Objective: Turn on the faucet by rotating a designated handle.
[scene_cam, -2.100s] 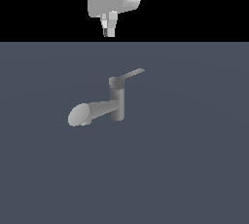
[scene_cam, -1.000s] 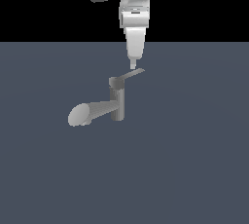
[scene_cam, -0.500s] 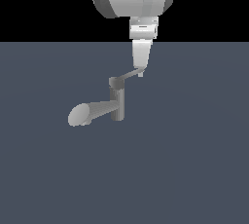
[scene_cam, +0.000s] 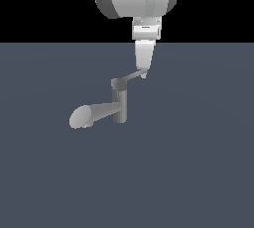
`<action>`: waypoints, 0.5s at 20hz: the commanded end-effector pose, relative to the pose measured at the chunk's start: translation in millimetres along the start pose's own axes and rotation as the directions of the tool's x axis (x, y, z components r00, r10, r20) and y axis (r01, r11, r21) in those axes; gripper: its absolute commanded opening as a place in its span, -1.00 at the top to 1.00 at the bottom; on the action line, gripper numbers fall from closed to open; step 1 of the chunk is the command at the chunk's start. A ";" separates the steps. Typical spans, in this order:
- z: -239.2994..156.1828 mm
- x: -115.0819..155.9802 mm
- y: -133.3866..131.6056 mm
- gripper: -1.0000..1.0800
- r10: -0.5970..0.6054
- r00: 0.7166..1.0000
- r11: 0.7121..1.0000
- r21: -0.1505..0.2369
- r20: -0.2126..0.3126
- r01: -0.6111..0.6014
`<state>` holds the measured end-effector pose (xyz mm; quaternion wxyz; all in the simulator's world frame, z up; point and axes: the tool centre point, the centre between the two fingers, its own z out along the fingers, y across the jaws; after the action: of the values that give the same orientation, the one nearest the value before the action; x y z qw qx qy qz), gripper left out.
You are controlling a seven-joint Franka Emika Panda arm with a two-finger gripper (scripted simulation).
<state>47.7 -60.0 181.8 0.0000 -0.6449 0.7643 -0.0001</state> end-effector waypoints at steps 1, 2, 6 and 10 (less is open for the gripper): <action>-0.1 -0.1 0.2 1.00 -0.001 1.000 1.000 0.000 0.000 0.001; -0.1 -0.1 0.1 1.00 0.000 1.000 1.000 0.000 0.000 0.000; -0.1 1.0 11.8 1.00 0.000 1.000 1.000 0.000 0.000 0.000; -0.1 2.2 23.8 1.00 0.000 1.000 1.000 0.000 0.000 0.000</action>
<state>30.4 -58.5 181.9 0.0016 -0.6451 0.7641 -0.0013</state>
